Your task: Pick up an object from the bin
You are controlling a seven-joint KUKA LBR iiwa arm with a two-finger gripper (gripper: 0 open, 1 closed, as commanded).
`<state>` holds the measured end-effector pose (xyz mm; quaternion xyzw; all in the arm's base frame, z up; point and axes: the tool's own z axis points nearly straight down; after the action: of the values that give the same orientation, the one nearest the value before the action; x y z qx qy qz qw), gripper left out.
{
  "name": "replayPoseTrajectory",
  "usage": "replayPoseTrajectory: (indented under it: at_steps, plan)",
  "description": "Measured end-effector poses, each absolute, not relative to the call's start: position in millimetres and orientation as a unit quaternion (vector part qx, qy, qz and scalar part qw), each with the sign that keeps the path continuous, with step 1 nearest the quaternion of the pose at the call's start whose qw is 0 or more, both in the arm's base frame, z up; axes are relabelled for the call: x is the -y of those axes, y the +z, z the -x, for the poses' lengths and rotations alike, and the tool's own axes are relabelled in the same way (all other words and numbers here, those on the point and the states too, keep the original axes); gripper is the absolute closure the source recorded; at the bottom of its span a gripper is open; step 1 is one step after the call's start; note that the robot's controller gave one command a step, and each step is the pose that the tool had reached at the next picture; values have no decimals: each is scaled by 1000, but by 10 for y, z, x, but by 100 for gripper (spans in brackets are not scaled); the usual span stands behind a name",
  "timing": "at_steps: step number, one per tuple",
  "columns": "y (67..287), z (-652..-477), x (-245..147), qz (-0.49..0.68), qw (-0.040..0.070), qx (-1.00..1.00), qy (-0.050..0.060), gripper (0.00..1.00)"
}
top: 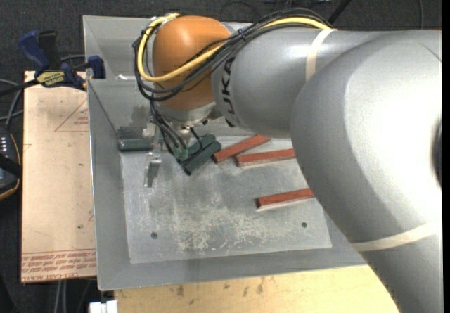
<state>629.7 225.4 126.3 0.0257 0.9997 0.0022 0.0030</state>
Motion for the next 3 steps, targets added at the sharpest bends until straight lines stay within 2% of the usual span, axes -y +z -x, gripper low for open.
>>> replayPoseTrajectory:
  at_steps: [1, 2, 3]
  plan:
    - [858, -6462, -2290, 31, 17, -999, 7, 100]
    - [859, -6461, -2291, 31, 17, -999, 7, 100]
    - [1134, -6411, -2211, 25, 1, -1000, 1, 100]
